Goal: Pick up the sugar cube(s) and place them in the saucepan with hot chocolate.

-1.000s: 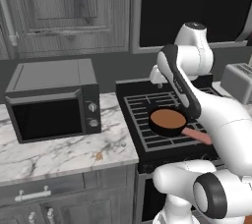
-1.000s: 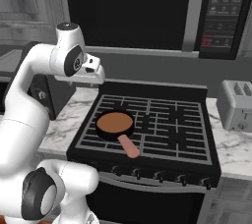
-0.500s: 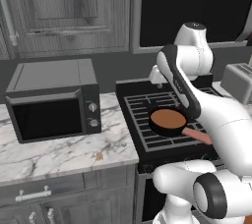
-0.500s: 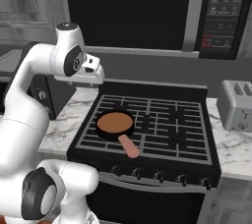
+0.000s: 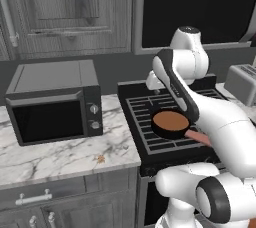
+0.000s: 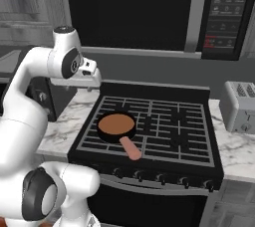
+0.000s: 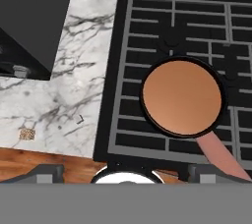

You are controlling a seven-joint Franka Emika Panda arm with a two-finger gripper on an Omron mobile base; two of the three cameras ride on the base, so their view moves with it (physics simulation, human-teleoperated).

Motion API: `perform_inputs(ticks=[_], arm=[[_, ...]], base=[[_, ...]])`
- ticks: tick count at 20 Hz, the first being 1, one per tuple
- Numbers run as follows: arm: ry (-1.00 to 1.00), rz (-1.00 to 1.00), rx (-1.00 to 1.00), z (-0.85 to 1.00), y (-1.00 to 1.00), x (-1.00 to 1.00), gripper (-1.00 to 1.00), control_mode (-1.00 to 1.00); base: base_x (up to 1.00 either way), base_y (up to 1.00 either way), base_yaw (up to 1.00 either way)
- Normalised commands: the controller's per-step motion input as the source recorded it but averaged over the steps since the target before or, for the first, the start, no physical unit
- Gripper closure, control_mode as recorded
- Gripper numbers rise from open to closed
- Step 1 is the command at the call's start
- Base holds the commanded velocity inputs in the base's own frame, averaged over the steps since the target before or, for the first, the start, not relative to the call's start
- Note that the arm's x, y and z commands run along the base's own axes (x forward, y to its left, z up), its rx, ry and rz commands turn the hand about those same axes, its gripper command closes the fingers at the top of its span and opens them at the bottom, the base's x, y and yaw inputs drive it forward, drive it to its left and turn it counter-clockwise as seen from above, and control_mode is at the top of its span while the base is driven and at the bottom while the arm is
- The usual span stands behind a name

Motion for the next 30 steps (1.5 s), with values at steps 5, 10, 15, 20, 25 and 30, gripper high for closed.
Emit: perform_inputs(ticks=[5,10,15,20,25,30], arm=[[0.05,0.13,-0.12,-0.26,0.44,0.0,-1.0,-1.0],[0.09,0.15,-0.03,-0.29,0.38,0.0,-1.0,-1.0],[0.12,0.14,0.0,-0.4,0.38,0.02,-1.0,-1.0],[0.11,0.17,-0.01,-0.46,0.27,0.0,-1.0,-1.0],[0.02,0.15,-0.05,-0.45,0.26,0.0,-1.0,-1.0],[0.0,0.09,-0.03,-0.33,0.1,0.0,-1.0,-1.0]], base=[[0.0,0.0,0.0],[0.0,0.0,0.0],[0.0,0.0,0.0],[0.0,0.0,0.0],[0.0,0.0,0.0],[0.0,0.0,0.0]])
